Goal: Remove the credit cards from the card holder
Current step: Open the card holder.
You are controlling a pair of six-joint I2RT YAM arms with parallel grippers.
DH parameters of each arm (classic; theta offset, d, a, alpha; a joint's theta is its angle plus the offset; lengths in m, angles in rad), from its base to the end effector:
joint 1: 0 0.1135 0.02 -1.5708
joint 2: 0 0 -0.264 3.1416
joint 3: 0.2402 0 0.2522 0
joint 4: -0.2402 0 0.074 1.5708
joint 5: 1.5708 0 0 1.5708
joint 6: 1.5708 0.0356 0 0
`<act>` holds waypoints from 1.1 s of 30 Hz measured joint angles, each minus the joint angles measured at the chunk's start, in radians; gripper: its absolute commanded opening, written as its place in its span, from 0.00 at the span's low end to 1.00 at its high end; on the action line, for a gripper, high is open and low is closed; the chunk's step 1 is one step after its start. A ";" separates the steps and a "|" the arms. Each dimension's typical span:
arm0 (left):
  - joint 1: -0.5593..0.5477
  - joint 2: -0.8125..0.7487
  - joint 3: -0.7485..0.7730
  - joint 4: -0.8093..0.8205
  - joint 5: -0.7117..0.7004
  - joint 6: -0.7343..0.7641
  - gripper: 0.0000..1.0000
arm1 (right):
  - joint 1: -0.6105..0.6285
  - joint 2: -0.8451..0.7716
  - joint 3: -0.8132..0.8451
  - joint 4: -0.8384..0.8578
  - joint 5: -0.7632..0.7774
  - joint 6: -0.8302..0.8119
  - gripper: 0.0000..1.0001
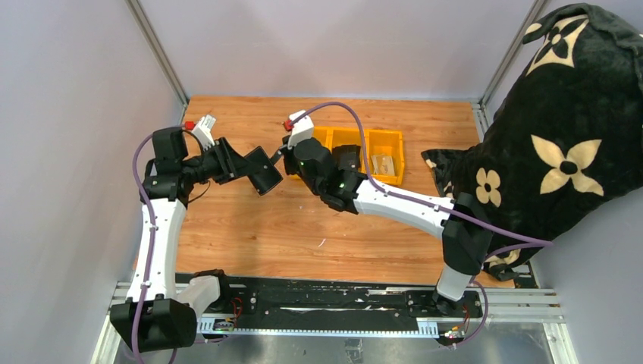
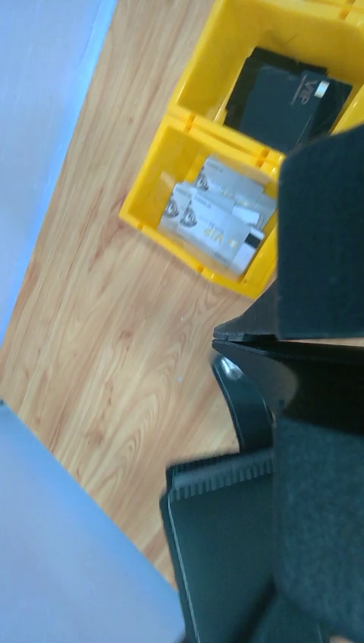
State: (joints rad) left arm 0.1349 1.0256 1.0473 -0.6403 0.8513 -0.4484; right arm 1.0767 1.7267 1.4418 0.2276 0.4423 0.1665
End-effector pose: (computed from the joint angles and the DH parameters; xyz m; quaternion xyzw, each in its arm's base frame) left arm 0.2078 0.0012 0.3480 -0.0515 0.8297 -0.4277 0.3550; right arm 0.2121 0.3616 0.3569 -0.1765 0.7034 0.2604 0.6374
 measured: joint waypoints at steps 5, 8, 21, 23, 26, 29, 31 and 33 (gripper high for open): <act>0.000 0.000 0.021 -0.015 0.018 0.016 0.00 | -0.038 -0.025 -0.067 -0.001 -0.024 0.060 0.44; 0.000 0.000 0.026 -0.023 0.021 0.026 0.00 | -0.039 -0.085 -0.145 0.007 -0.087 0.096 0.67; 0.000 0.013 0.068 -0.043 0.042 0.045 0.00 | -0.204 -0.331 -0.478 0.189 -0.517 0.393 0.83; 0.000 0.014 0.074 -0.043 0.047 0.045 0.00 | -0.205 -0.332 -0.484 0.209 -0.568 0.418 0.84; 0.000 0.014 0.085 -0.043 0.064 0.045 0.00 | -0.205 -0.322 -0.486 0.272 -0.644 0.483 0.85; 0.000 0.013 0.092 -0.044 0.090 0.045 0.00 | -0.212 -0.288 -0.484 0.362 -0.710 0.578 0.85; -0.001 0.013 0.096 -0.043 0.110 0.045 0.00 | -0.221 -0.246 -0.476 0.425 -0.749 0.653 0.83; 0.000 0.010 0.100 -0.043 0.135 0.046 0.00 | -0.230 -0.197 -0.464 0.483 -0.776 0.721 0.81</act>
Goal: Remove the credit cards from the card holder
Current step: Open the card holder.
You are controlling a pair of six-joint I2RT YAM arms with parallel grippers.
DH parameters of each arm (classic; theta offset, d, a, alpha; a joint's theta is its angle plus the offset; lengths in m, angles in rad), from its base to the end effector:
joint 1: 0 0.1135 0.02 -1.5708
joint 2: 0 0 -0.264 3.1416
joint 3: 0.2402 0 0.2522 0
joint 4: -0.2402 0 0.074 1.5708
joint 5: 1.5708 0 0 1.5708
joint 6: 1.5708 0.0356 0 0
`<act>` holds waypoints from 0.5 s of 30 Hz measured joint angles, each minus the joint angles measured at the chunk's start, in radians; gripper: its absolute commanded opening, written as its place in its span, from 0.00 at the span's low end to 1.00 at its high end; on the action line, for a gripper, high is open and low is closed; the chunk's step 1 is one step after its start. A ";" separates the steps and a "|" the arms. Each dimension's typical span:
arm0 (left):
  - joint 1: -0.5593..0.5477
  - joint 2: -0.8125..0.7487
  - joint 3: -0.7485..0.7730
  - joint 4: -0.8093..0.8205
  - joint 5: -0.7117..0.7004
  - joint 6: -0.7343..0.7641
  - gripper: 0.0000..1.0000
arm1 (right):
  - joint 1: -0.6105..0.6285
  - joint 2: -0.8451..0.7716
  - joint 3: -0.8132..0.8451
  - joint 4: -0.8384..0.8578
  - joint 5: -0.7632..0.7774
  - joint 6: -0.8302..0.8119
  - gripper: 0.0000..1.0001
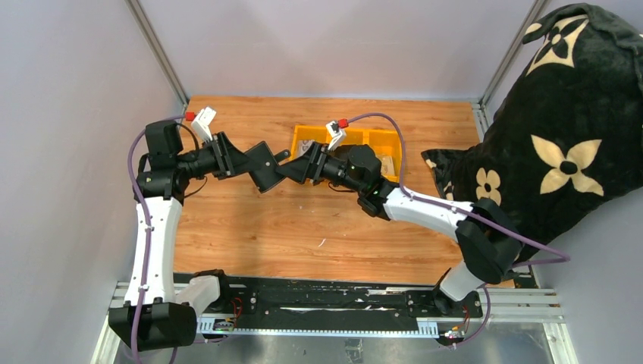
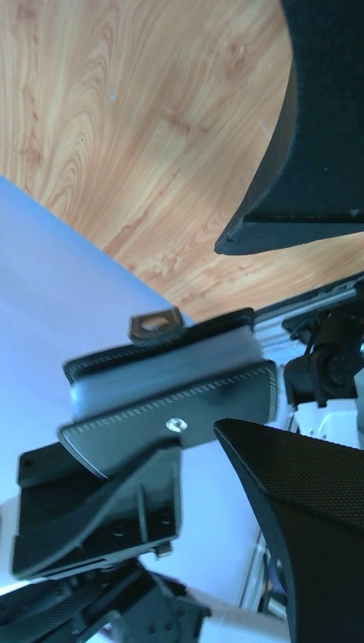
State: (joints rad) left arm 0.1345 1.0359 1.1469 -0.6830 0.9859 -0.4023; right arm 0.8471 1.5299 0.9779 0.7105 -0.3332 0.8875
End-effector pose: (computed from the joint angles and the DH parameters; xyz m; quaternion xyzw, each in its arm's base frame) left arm 0.2031 -0.0025 0.3767 0.0134 0.8058 -0.4680 0.3626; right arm 0.2267 0.2741 0.3169 -0.1132 0.6423 0.6418 0.4033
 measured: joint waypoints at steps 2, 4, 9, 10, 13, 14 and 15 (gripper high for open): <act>0.000 -0.004 0.001 0.000 0.019 0.002 0.00 | -0.006 0.036 0.013 0.034 -0.014 0.052 0.78; 0.000 -0.011 0.001 0.001 0.036 0.003 0.00 | -0.006 0.058 0.021 0.059 -0.021 0.095 0.73; 0.000 -0.018 0.007 0.001 0.069 0.003 0.00 | -0.009 0.076 0.034 0.135 -0.033 0.179 0.59; 0.000 -0.018 0.010 0.001 0.073 0.003 0.00 | -0.010 0.079 0.038 0.147 -0.034 0.191 0.57; 0.000 -0.019 0.017 0.004 0.079 0.002 0.00 | -0.013 0.089 0.051 0.174 -0.038 0.217 0.48; 0.000 -0.019 0.019 0.005 0.080 0.002 0.00 | -0.014 0.089 0.055 0.179 -0.039 0.225 0.46; 0.000 -0.020 0.021 0.007 0.080 0.002 0.00 | -0.016 0.089 0.058 0.182 -0.040 0.231 0.43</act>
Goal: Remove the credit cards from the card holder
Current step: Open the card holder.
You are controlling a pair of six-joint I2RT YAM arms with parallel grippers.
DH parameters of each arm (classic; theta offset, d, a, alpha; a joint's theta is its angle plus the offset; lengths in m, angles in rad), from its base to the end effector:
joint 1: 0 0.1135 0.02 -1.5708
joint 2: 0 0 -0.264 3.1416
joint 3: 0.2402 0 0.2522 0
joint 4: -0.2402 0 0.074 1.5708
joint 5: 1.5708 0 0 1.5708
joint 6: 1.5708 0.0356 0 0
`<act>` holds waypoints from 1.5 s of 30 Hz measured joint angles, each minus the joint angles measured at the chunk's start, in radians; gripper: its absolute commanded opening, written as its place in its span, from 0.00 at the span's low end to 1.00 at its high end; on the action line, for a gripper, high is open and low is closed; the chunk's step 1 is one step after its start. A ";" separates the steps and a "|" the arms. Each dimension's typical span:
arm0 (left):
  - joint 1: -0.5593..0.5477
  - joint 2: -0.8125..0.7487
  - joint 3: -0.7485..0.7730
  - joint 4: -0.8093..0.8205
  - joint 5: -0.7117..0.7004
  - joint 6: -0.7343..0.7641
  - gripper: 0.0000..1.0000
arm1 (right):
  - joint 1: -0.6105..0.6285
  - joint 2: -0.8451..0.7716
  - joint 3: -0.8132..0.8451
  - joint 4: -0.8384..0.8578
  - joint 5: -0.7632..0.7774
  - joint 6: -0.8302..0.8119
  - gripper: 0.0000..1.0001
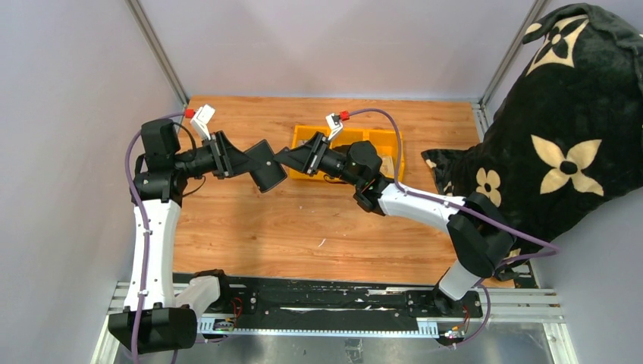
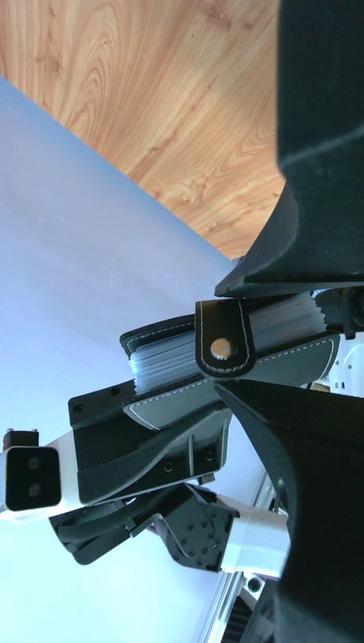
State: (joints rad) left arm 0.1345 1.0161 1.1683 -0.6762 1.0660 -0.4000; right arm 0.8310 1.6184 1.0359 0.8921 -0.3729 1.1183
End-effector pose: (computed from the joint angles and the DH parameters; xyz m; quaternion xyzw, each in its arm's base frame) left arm 0.1954 -0.0050 0.3887 0.0480 0.7866 -0.4932 0.3685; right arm 0.2413 0.2836 0.3252 -0.0652 0.5949 0.7181 0.3552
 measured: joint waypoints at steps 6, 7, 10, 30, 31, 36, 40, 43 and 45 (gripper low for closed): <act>0.000 0.000 0.010 0.000 -0.004 -0.001 0.00 | -0.003 -0.010 0.006 -0.006 0.003 0.007 0.31; 0.000 0.000 0.010 0.000 -0.004 -0.001 0.00 | -0.005 -0.018 0.006 -0.025 0.008 0.003 0.31; 0.000 0.000 0.015 -0.003 0.004 -0.006 0.00 | -0.009 -0.038 0.007 -0.084 0.036 -0.016 0.31; 0.000 -0.014 0.061 0.001 0.033 -0.024 0.00 | -0.021 -0.030 0.019 -0.035 0.023 0.016 0.53; 0.000 -0.014 0.061 0.001 0.033 -0.024 0.00 | -0.021 -0.030 0.020 -0.028 0.023 0.017 0.52; 0.000 -0.014 0.061 0.002 0.033 -0.030 0.00 | -0.021 -0.030 0.020 -0.029 0.026 0.016 0.44; 0.000 -0.014 0.061 0.006 0.033 -0.037 0.00 | -0.020 -0.015 0.040 -0.038 0.026 0.016 0.33; 0.000 -0.014 0.061 0.017 0.034 -0.044 0.00 | -0.020 -0.003 0.046 -0.040 0.034 0.018 0.20; 0.000 -0.014 0.061 0.020 0.034 -0.046 0.00 | -0.020 0.002 0.046 -0.040 0.037 0.019 0.03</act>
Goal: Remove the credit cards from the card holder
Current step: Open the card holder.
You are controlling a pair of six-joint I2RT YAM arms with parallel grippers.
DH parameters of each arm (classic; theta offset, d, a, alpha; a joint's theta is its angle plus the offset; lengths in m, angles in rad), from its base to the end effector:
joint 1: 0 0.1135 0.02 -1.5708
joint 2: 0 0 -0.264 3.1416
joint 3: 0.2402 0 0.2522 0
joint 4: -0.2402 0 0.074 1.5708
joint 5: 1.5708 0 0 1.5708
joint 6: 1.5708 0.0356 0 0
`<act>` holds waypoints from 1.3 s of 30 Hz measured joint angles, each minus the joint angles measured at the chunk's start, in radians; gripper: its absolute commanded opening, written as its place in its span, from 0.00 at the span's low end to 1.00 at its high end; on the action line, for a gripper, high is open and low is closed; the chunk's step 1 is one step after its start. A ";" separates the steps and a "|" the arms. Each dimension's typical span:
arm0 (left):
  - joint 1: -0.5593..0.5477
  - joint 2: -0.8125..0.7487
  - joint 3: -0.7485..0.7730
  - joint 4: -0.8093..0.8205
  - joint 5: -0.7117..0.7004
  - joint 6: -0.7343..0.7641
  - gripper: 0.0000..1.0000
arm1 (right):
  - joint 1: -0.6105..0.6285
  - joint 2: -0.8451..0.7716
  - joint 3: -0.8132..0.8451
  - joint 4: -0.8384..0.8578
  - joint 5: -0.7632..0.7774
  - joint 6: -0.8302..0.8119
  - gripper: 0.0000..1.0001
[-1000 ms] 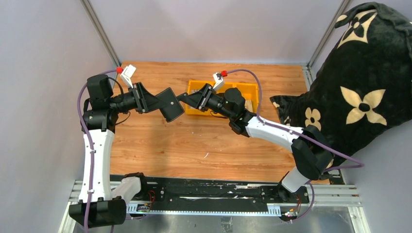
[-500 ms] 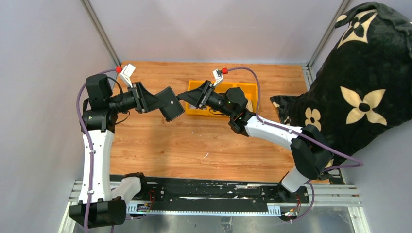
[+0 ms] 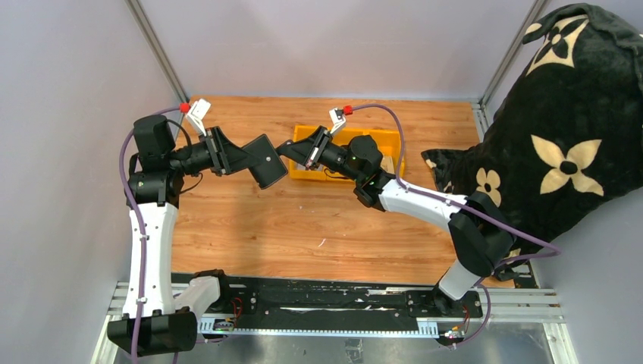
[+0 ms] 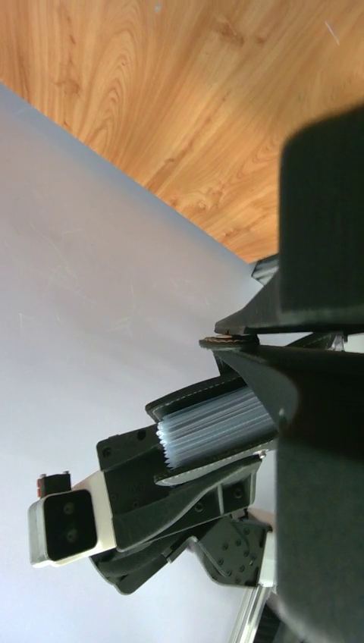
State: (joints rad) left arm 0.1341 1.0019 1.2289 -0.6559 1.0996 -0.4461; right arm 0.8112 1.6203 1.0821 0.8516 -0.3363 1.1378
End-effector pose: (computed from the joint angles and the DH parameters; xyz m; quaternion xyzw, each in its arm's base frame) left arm 0.1875 -0.0067 0.4120 0.0654 0.7682 -0.5059 0.3869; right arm 0.2508 0.2811 0.3363 -0.0393 0.5941 0.7150 0.3664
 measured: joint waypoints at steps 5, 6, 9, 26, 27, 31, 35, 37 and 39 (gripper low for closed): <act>0.000 -0.012 -0.020 0.030 -0.002 -0.002 0.56 | 0.000 -0.003 0.011 -0.026 -0.004 -0.029 0.00; 0.000 -0.018 -0.034 0.041 -0.004 -0.004 0.67 | 0.000 -0.008 0.018 -0.045 -0.007 -0.044 0.00; 0.000 -0.033 -0.087 0.076 -0.008 -0.013 0.78 | 0.000 -0.041 0.057 -0.164 -0.033 -0.134 0.00; 0.000 -0.135 -0.238 0.111 -0.066 0.129 0.64 | 0.007 -0.076 0.505 -0.977 -0.311 -0.737 0.00; 0.000 -0.159 -0.240 0.104 -0.069 0.158 0.64 | 0.009 -0.072 0.520 -1.006 -0.323 -0.759 0.00; 0.000 -0.208 -0.235 0.074 -0.083 0.280 0.61 | 0.018 -0.065 0.547 -1.097 -0.365 -0.822 0.00; 0.000 -0.182 -0.189 -0.011 -0.065 0.407 0.61 | 0.020 -0.064 0.558 -1.156 -0.385 -0.868 0.00; 0.000 -0.159 -0.156 -0.060 -0.035 0.468 0.62 | 0.020 -0.064 0.569 -1.181 -0.386 -0.892 0.00; 0.000 -0.143 -0.130 -0.097 -0.004 0.518 0.64 | 0.020 -0.064 0.584 -1.202 -0.385 -0.912 0.00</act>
State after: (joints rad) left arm 0.1341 0.8593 1.0985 -0.7532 1.0958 0.0715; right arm 0.8314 1.5558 1.6657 -0.3508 -0.7216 0.2260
